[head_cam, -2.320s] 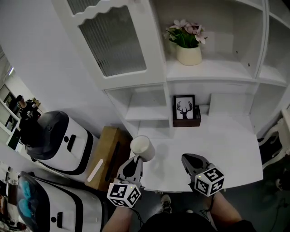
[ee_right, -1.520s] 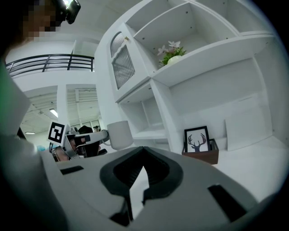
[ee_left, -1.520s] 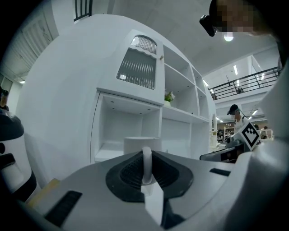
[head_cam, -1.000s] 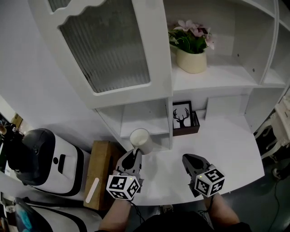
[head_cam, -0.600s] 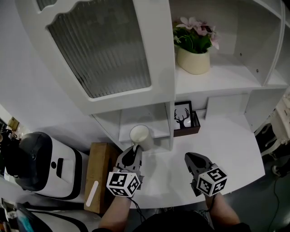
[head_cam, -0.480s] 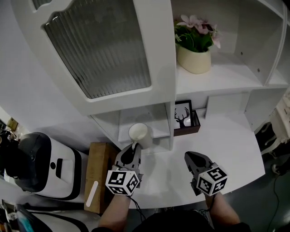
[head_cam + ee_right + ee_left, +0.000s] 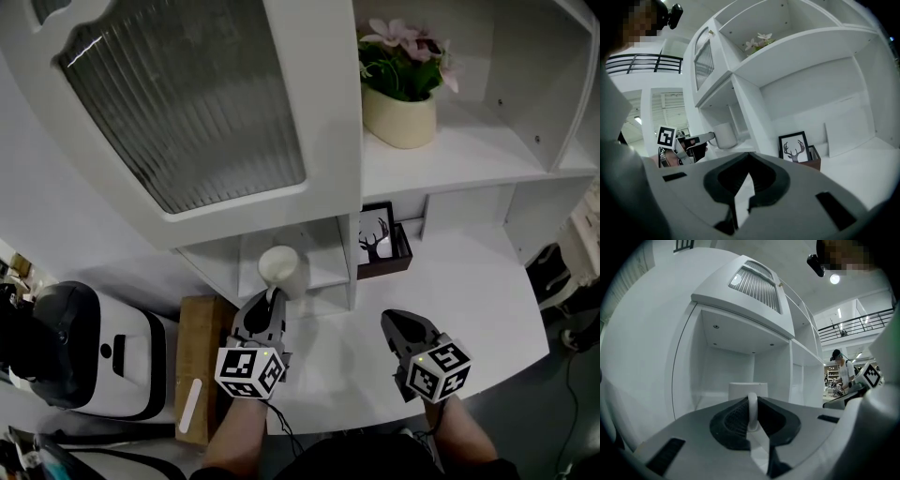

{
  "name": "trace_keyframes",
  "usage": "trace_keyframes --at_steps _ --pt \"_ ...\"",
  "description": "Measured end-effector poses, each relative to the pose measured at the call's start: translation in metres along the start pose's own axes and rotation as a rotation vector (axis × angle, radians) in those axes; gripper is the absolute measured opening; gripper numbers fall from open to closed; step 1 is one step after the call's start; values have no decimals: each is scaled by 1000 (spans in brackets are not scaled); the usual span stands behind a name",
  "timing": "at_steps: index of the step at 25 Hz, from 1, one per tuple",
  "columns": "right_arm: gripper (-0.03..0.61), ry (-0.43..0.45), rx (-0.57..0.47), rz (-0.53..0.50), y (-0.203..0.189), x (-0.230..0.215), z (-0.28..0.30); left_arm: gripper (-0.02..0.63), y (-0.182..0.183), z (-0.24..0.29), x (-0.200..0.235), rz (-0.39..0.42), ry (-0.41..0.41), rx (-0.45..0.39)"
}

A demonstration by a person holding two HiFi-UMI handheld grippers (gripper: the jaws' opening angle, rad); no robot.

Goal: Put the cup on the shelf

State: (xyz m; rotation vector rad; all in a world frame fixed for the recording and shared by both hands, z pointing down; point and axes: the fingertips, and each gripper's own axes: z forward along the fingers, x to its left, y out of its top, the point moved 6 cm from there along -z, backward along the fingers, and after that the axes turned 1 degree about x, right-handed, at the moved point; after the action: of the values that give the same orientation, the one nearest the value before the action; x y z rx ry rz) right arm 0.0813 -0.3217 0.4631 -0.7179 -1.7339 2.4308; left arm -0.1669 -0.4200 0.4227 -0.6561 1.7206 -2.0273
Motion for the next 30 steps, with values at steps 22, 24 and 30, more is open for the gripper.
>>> trace_keyframes --at_steps 22,24,30 --pt "3 -43 5 17 0 -11 0 37 -2 32 15 11 18 -2" --pt "3 -44 8 19 -2 -11 0 37 -2 34 16 25 20 0" --pt "3 -46 11 27 -6 -8 0 37 -2 39 17 34 21 3"
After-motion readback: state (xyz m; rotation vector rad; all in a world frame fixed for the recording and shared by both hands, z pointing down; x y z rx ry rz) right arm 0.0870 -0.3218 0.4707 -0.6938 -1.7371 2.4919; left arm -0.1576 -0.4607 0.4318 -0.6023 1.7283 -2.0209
